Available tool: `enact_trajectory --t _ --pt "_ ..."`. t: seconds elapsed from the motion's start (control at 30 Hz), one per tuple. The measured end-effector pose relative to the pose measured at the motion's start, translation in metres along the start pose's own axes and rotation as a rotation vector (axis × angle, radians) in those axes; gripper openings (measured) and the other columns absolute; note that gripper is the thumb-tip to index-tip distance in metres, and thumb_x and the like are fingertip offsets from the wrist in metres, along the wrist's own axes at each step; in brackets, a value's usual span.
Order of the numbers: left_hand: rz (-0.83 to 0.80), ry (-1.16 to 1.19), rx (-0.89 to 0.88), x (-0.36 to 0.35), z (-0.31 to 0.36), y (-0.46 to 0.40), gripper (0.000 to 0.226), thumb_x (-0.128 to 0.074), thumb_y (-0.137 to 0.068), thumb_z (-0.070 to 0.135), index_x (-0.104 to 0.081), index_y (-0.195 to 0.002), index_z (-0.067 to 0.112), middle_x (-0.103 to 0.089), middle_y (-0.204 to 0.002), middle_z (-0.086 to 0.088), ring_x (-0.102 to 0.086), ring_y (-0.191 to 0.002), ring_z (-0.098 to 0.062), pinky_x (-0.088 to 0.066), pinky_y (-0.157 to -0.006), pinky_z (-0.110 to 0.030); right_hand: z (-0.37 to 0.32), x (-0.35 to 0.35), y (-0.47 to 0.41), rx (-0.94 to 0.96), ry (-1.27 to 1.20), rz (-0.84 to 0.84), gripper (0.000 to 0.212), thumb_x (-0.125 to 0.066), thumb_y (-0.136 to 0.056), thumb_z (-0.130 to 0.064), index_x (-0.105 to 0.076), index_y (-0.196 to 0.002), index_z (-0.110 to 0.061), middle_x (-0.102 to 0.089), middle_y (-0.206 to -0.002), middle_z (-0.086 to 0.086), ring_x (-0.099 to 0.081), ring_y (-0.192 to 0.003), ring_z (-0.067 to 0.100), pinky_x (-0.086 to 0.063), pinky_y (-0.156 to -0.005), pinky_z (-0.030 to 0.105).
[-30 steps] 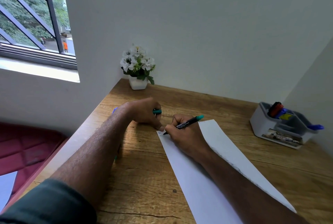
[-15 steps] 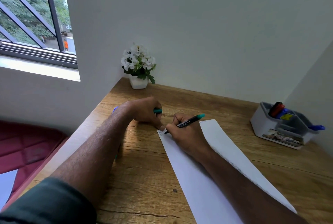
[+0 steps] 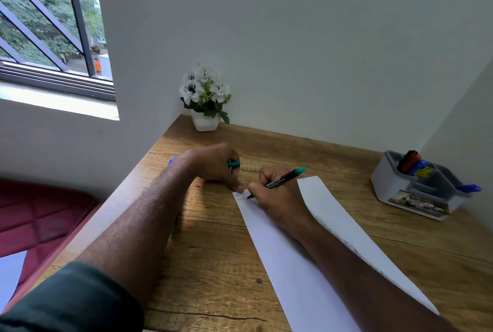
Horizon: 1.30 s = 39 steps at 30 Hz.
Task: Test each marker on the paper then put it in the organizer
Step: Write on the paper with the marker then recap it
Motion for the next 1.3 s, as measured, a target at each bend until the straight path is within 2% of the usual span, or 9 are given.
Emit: enact_trajectory --t 0.2,0.5,0.83,1.13,1.23,1.3 --pt "-0.003 0.007 0.002 0.0 -0.001 0.0 0.032 -0.085 -0.073 0.041 -0.065 -0.09 0.023 -0.065 -0.09 0.004 -0.057 -0.084 -0.012 -0.043 -0.07 -0.03 -0.001 0.0 -0.001 -0.004 0.009 0.004 0.034 -0.067 -0.081 0.0 -0.043 -0.059 -0.009 -0.039 -0.051 -0.004 -0.044 -0.042 -0.002 -0.031 -0.044 0.01" --pt "0.002 0.002 -0.004 0.0 -0.001 0.0 0.033 -0.085 -0.073 0.04 -0.066 -0.091 0.02 -0.064 -0.088 0.005 -0.057 -0.082 -0.013 -0.042 -0.066 -0.028 0.004 0.0 -0.003 -0.023 0.013 0.049 0.038 -0.067 -0.082 -0.006 -0.042 -0.055 -0.018 -0.041 -0.045 -0.012 -0.037 -0.047 0.003 -0.031 -0.046 0.014" --pt "0.004 -0.007 -0.001 0.0 -0.001 0.001 0.035 -0.085 -0.072 0.041 -0.067 -0.092 0.02 -0.067 -0.092 0.002 -0.06 -0.087 -0.016 -0.051 -0.076 -0.035 0.004 0.0 -0.002 -0.034 0.016 0.04 0.041 -0.067 -0.081 -0.004 -0.041 -0.054 -0.019 -0.041 -0.043 -0.013 -0.037 -0.046 0.003 -0.031 -0.044 0.013" --pt "-0.001 0.011 0.007 -0.001 -0.001 0.0 0.031 -0.085 -0.074 0.039 -0.065 -0.091 0.021 -0.066 -0.092 0.004 -0.058 -0.085 -0.012 -0.045 -0.071 -0.029 0.007 0.001 -0.003 -0.057 0.024 0.069 0.036 -0.066 -0.082 -0.006 -0.045 -0.056 -0.017 -0.044 -0.047 -0.011 -0.041 -0.049 0.002 -0.035 -0.047 0.015" --pt "-0.002 0.026 0.003 -0.001 -0.003 -0.001 0.031 -0.085 -0.074 0.038 -0.064 -0.091 0.022 -0.065 -0.093 0.004 -0.057 -0.086 -0.012 -0.044 -0.069 -0.028 0.009 0.005 -0.005 -0.155 -0.111 0.144 0.026 -0.066 -0.087 -0.009 -0.053 -0.064 -0.016 -0.054 -0.055 -0.007 -0.051 -0.054 0.0 -0.044 -0.056 0.018" --pt "0.069 0.043 -0.038 -0.001 -0.005 -0.003 0.026 -0.081 -0.079 0.037 -0.065 -0.094 0.023 -0.065 -0.096 0.003 -0.058 -0.086 -0.012 -0.045 -0.071 -0.028 0.01 0.01 -0.006 -0.216 -0.282 0.19 0.019 -0.066 -0.091 -0.01 -0.061 -0.074 -0.018 -0.063 -0.062 -0.003 -0.056 -0.06 0.005 -0.048 -0.061 0.022"
Point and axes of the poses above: each hand's wrist, its own y-axis away from the middle knuckle, its own x-axis out of the back of the hand, z = x × y, the point moved 1 cm from there along -y, towards the middle knuckle
